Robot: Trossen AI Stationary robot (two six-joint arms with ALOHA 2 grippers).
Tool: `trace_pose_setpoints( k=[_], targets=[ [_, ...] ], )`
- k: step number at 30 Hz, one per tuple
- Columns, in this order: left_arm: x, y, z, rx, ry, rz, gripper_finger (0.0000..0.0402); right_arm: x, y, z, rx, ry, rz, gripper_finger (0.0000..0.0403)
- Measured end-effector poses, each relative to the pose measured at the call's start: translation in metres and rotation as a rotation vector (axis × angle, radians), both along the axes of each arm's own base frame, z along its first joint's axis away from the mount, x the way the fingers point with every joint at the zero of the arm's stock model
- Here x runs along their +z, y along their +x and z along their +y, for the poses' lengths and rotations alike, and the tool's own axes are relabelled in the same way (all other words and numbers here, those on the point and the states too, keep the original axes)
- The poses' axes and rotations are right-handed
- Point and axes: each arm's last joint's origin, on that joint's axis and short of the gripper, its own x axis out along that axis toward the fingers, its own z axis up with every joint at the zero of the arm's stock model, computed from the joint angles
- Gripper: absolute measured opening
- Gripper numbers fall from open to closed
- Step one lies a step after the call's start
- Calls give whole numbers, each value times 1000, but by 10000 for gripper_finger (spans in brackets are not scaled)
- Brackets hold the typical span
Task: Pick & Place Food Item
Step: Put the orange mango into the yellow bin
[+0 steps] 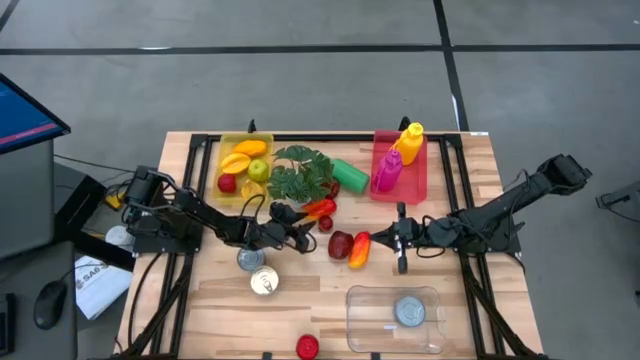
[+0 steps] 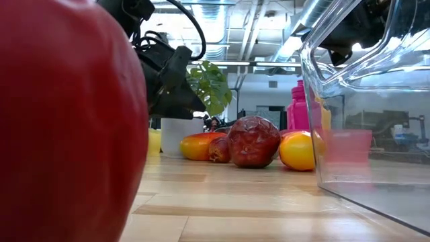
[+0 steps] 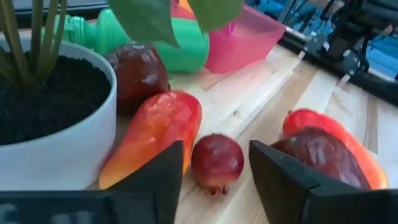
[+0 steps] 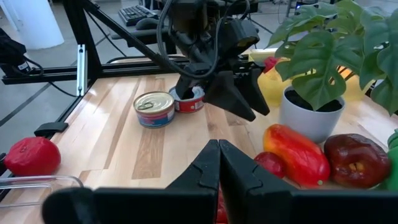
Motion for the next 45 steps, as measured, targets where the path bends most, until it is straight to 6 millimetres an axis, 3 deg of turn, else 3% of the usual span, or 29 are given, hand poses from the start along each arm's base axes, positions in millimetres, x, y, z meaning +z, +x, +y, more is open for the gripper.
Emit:
trace_pose_setpoints(
  k=[6,14,21,32,40,45],
  targets=[
    [3,2,2,23,-77,-77,94,0,0,0,0,-1,0,0],
    [4,1,-15,-77,-98,-79,5,0,0,0,1,-2,1,0],
    [8,-2,-35,-150,-112,-118,1,0,0,0,1,-2,1,0],
    [9,-2,-37,-100,-88,-128,0,0,0,0,4,-13,1,0],
    [-2,39,-50,-148,-20,-77,0,0,1,-1,0,-23,-2,0],
    [5,52,-39,-125,21,-36,0,0,0,-1,1,-24,1,0]
  ],
)
